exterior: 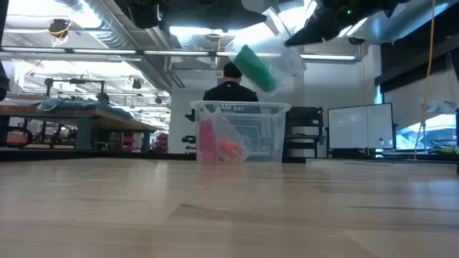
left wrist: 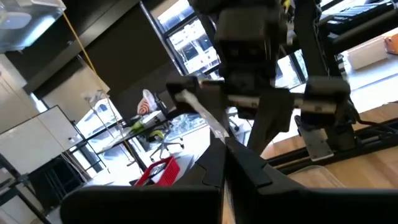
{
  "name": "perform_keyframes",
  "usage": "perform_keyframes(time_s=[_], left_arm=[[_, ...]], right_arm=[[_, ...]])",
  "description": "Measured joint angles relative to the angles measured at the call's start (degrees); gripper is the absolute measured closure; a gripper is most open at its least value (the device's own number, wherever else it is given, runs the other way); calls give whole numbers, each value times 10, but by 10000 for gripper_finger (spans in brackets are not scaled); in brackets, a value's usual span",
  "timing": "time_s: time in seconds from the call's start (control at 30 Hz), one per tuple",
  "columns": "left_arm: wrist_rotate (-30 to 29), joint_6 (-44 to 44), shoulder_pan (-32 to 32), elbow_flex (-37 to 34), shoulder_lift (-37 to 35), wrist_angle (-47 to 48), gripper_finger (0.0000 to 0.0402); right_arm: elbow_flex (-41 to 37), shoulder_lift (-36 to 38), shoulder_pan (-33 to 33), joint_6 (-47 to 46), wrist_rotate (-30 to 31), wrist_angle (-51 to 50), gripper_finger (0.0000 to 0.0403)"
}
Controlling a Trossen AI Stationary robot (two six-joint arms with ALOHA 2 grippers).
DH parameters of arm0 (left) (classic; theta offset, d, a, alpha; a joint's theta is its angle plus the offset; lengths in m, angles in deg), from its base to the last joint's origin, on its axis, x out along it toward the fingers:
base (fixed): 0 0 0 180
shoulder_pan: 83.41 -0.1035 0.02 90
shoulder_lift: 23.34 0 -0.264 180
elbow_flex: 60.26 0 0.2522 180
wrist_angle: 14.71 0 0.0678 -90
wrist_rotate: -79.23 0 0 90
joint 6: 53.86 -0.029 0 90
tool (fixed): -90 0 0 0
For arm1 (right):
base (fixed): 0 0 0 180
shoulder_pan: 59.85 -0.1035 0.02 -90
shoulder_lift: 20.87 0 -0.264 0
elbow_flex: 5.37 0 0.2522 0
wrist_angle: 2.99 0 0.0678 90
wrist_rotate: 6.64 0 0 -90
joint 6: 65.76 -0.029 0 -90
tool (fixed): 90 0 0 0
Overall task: Roll bandage
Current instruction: Put the bagged bandage into the transparent bin
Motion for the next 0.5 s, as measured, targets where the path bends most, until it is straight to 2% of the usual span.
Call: perform_keyframes(time_s=[0.13, 0.17, 0.33, 0.5], left_arm=[[0, 9, 2, 0, 0, -4, 401], [-1, 16, 2, 0, 0, -5, 400], [-43, 49, -1, 0, -4, 6, 374], [-85, 93, -25, 0, -43, 114, 295]], right_arm=[[0, -9, 0, 14, 40, -3, 375], [0, -9, 0, 15, 54, 0, 388], [2, -7, 0, 0, 76, 18, 379], [23, -12, 0, -19, 121, 20, 395]])
